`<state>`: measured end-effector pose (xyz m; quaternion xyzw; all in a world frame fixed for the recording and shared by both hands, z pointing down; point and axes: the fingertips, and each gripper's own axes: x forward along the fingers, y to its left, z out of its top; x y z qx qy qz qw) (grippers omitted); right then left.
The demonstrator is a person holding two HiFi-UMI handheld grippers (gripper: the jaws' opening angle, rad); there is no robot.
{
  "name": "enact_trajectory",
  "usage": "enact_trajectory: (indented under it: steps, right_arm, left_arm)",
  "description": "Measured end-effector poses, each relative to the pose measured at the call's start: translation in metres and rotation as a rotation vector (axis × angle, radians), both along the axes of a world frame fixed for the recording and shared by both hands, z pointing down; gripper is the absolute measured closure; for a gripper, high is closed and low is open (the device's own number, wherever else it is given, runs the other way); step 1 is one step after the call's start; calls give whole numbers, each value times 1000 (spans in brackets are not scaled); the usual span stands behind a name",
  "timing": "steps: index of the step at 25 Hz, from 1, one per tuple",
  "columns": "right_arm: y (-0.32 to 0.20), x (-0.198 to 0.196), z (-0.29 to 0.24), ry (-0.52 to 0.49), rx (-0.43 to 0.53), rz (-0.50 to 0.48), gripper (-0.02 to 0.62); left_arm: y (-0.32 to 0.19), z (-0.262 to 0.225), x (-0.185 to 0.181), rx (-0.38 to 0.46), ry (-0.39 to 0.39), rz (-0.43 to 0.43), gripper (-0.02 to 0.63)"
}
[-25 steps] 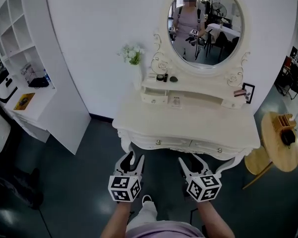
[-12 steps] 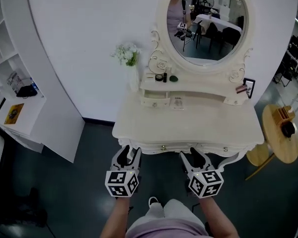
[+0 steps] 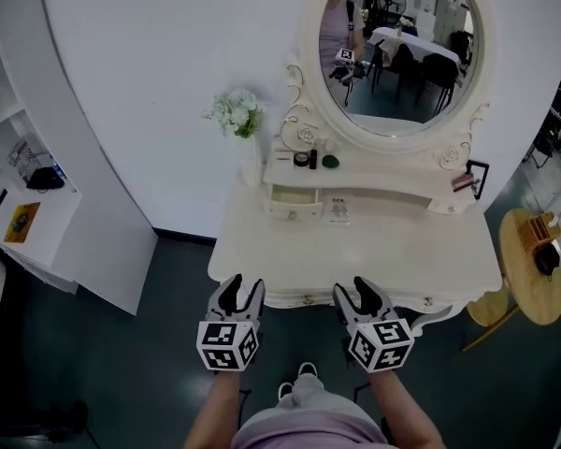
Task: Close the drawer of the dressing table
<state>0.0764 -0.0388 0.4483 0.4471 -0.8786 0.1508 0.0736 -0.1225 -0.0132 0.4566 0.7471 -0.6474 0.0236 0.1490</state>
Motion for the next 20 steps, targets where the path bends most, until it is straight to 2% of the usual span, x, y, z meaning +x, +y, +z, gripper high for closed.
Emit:
enact_trajectory:
  steps: [14, 20]
  right_arm:
    - [-89, -16, -3, 37, 59, -78, 410]
    - [-114, -25, 7, 50, 39, -74, 408]
  left_arm:
    - [-88, -4, -16, 13, -28, -60, 439]
    - [-119, 2, -23, 1, -50, -33, 437]
